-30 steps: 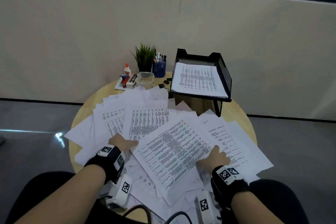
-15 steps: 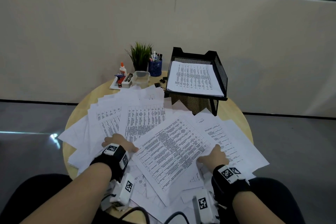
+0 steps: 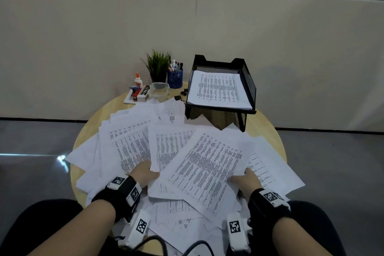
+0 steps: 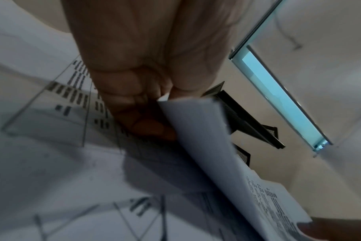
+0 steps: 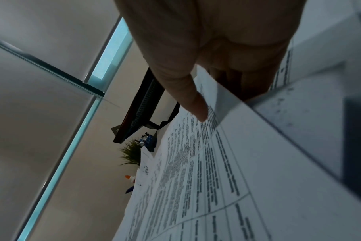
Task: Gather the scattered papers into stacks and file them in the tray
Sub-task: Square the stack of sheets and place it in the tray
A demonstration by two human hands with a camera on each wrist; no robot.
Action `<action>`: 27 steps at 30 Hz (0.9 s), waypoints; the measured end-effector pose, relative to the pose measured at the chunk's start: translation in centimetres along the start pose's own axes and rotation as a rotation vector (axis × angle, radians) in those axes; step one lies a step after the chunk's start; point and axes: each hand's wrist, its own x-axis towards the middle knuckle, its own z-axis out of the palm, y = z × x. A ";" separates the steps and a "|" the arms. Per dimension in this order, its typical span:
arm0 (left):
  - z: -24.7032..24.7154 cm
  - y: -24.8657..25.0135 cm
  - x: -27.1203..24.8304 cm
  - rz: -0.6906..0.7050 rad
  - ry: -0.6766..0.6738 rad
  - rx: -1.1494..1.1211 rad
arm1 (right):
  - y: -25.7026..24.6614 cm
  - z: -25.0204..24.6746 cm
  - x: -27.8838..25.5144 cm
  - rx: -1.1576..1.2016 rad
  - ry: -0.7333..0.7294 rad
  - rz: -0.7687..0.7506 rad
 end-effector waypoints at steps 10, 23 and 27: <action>1.7 0.4 -1.0 0.090 -0.118 -0.080 | -1.0 1.0 -1.7 -0.027 -0.201 -0.036; -3.0 -3.7 0.2 -0.449 0.334 0.040 | 0.7 -0.2 -0.9 0.051 -0.128 -0.046; -3.2 -3.8 0.6 -0.520 0.332 -0.100 | 1.1 0.0 -0.6 0.101 -0.129 -0.043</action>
